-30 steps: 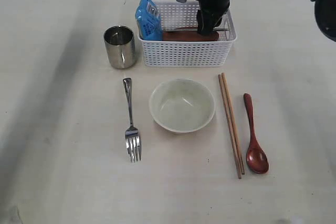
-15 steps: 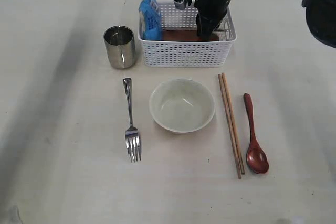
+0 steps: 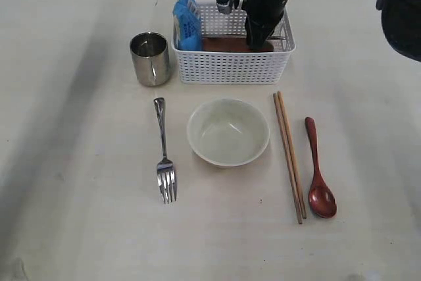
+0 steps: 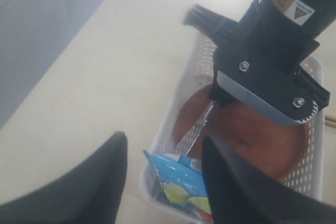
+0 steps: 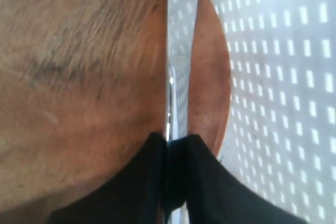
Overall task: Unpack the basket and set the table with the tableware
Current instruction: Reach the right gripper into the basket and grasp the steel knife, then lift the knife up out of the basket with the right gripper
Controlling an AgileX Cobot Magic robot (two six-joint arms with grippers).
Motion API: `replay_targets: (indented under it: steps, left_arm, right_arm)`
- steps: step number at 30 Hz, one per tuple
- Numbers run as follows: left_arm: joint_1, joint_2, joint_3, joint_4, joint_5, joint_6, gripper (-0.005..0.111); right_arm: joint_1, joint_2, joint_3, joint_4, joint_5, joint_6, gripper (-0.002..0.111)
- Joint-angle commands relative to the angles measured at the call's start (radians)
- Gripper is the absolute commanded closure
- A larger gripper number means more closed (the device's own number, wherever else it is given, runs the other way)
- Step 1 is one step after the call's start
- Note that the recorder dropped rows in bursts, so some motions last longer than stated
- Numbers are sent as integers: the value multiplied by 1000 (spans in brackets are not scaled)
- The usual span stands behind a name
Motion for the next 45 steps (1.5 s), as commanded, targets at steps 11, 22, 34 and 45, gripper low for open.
replay_targets:
  steps: [11,22,34,45]
  left_arm:
    - [-1,-11,-4,-17,-1,9,63]
    - [-1,-11,-4,-17,-5,17,63]
    - [-1,-11,-4,-17,-5,91,63]
    - [-1,-104,-4,-31,40,-5,45]
  right_arm:
    - [27,-46,0,3,-48,21,109]
    - [27,-92,0,38,-61,54,109]
    - [27,-151,0,100,-78,46,109]
    - [80,-204,0,-251,-23,97,109]
